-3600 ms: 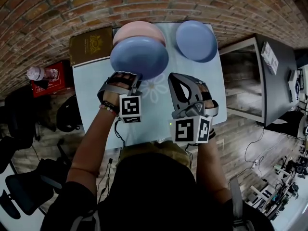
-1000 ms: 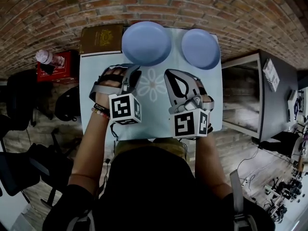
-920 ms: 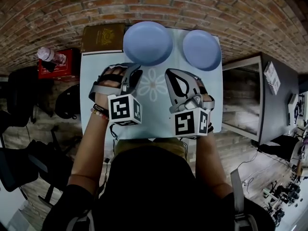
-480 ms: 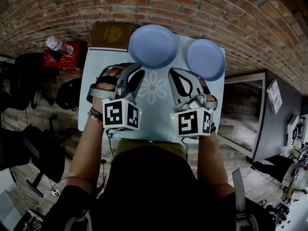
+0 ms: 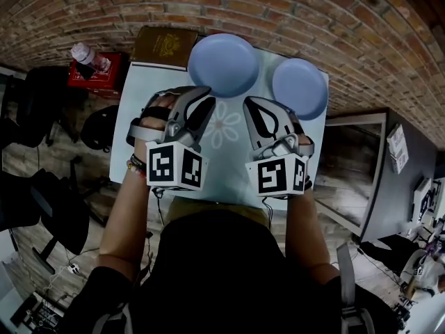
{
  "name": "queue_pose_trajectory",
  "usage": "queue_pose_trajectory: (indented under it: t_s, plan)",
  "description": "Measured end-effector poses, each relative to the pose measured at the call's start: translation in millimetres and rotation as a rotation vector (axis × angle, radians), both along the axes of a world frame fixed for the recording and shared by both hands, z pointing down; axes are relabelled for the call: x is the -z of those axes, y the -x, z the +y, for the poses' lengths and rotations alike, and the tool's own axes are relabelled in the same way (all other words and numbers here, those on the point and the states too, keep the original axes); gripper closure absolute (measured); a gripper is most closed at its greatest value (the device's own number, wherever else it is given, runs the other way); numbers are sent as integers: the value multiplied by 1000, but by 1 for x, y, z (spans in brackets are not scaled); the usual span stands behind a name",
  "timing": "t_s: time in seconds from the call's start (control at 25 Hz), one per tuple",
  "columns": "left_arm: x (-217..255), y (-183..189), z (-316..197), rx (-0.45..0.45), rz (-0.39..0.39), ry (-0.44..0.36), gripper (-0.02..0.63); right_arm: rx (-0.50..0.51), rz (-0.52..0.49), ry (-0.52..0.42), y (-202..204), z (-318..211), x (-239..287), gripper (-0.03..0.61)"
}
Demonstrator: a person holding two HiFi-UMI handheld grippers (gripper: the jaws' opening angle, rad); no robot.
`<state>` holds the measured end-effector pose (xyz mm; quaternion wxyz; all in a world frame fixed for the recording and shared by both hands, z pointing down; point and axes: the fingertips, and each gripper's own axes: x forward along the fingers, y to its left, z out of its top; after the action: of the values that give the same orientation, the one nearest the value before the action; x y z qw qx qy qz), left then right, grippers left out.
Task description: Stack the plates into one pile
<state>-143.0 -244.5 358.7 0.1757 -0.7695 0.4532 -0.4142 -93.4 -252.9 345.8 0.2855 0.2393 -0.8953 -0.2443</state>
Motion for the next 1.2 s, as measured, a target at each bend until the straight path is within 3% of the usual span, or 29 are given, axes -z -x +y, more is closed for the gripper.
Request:
queue_pose_trajectory:
  t_s: [0.4,0.56,0.92,1.2]
  plan:
    - [-17,1,1,5,-50,38,505,-11,6,5,-8,-1,-3,543]
    - [-29,-10,-2,-19,7,81,505,-23,13,14,-13,-2,-7,543]
    - [-94,-29,-20,-21,22,167,499,-71,38,49,-34,-5,-27,543]
    - [-161,-28,-41,-17,-74,244,492,-126,62,67,-61,-20,-42,543]
